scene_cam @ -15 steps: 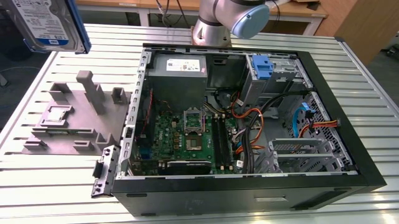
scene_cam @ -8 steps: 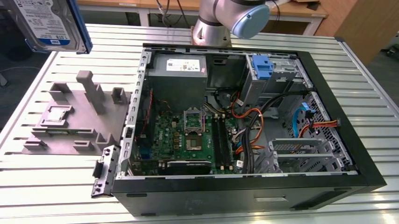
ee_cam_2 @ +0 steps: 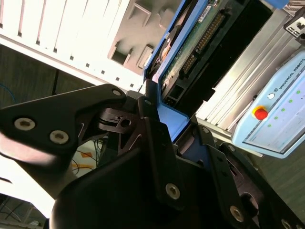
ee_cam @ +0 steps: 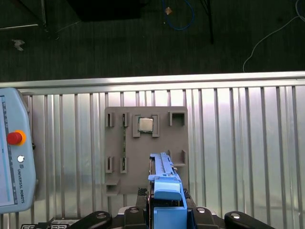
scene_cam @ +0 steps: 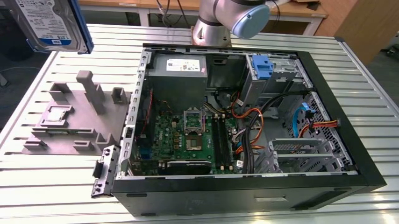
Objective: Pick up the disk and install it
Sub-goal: 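Pick up the disk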
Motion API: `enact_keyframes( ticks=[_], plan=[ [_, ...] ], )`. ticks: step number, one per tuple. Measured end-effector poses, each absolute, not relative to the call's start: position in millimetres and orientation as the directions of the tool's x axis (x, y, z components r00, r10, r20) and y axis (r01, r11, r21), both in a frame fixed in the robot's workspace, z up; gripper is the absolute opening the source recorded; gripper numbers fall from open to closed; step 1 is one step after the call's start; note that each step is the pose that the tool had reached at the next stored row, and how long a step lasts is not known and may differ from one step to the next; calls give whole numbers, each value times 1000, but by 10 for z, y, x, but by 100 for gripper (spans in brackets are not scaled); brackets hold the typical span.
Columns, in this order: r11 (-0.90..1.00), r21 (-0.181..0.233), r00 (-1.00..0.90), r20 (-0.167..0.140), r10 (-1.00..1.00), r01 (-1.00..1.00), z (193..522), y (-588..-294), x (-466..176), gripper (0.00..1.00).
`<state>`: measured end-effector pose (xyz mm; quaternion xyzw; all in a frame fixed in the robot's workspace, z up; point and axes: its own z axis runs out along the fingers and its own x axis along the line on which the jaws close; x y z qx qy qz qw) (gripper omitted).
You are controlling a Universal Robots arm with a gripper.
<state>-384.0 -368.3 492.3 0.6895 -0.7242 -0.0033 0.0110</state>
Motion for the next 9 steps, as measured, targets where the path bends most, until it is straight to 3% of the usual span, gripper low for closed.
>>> enact_keyframes(
  ticks=[9],
  plan=[
    [49,20,-49,11,-999,-999,4922,-3683,-3821,36]
  ],
)
